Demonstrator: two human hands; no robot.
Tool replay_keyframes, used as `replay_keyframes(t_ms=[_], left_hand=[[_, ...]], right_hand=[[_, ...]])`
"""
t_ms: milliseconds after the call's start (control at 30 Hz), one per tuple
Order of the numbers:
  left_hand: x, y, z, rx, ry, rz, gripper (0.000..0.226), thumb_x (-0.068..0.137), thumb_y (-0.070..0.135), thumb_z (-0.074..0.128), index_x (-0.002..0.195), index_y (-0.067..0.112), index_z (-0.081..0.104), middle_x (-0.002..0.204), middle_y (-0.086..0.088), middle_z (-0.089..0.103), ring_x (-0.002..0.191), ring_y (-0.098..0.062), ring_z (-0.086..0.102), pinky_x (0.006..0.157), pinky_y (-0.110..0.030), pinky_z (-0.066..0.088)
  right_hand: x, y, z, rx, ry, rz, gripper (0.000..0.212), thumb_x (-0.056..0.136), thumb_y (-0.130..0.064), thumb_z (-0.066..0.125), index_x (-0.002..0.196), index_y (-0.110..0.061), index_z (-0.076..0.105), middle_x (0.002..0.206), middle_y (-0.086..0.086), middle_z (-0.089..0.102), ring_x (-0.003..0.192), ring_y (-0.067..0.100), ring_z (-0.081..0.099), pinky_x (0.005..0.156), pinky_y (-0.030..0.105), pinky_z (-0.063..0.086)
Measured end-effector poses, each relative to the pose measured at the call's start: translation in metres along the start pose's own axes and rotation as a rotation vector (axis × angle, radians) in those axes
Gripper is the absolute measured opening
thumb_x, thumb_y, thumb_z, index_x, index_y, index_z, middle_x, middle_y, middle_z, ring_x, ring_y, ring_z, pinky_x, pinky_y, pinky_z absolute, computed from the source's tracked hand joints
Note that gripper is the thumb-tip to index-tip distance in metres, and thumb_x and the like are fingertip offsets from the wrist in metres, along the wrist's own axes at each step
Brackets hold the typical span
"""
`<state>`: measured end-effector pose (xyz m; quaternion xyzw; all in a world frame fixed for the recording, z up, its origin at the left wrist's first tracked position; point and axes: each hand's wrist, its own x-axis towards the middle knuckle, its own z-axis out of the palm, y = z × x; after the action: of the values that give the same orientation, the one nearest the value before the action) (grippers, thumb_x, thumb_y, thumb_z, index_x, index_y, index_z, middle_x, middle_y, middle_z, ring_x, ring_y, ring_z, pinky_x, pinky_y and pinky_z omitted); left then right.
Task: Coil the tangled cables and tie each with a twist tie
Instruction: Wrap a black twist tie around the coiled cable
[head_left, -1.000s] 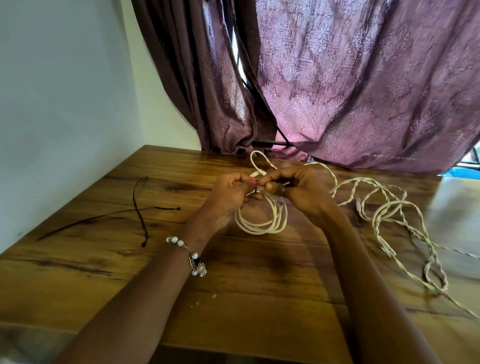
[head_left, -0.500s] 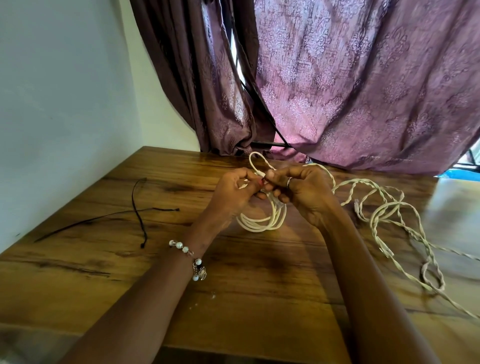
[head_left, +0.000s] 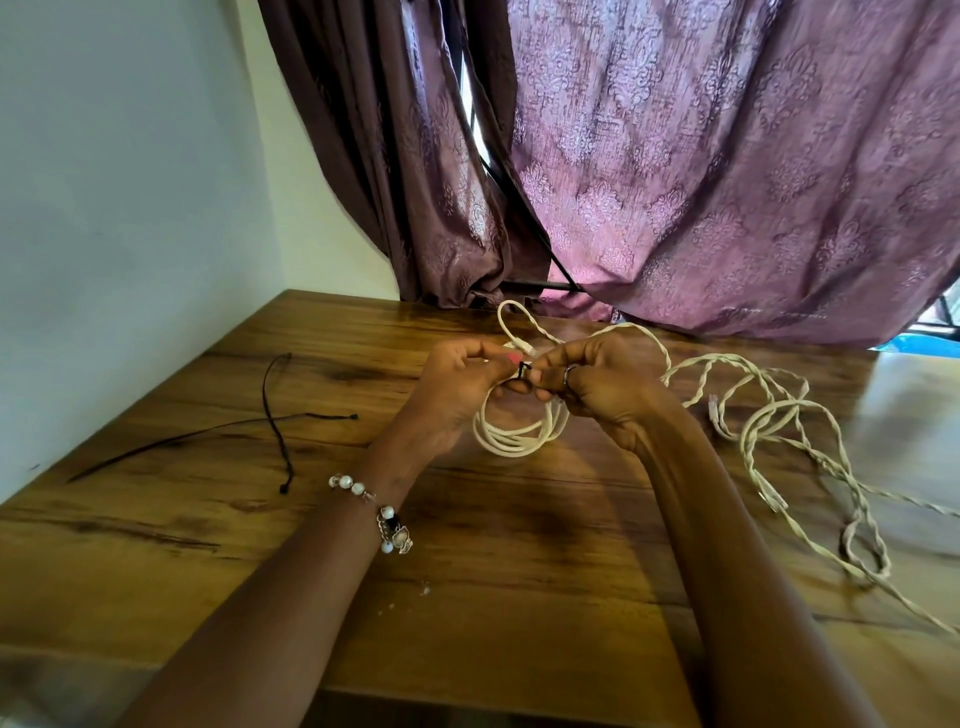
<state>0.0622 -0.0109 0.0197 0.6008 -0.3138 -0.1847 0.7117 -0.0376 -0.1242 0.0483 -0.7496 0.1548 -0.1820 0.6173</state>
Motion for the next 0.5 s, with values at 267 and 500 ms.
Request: replay_keyframes(t_ms=[267,500], left_hand=[[0.0025,-0.0027,-0.0011,-0.052,0.057,-0.036,0.009,0.087,0.005,0.063,0.089,-0.002,0.068,0.075,-0.011,0.067,0.056,-0.007,0.062,0.060,-0.023,0.049],[0.0019,0.0002,-0.0070,-0.007,-0.018,0.039,0.005,0.084,-0.002,0.064,0.087,-0.002,0.068,0.064,0.000,0.070,0.056,-0.006,0.064,0.051,-0.014,0.047]], right_hand=[[-0.0058,-0.0062,0.0061,-0.100,0.021,-0.069,0.009,0.083,0.017,0.058,0.089,0.016,0.064,0.044,-0.003,0.060,0.033,-0.002,0.048,0.037,0.006,0.034],[-0.0093,-0.0073,0.0089,-0.080,0.022,-0.075,0.011,0.086,0.014,0.056,0.092,0.020,0.062,0.054,0.010,0.056,0.032,-0.002,0.045,0.037,0.005,0.033]])
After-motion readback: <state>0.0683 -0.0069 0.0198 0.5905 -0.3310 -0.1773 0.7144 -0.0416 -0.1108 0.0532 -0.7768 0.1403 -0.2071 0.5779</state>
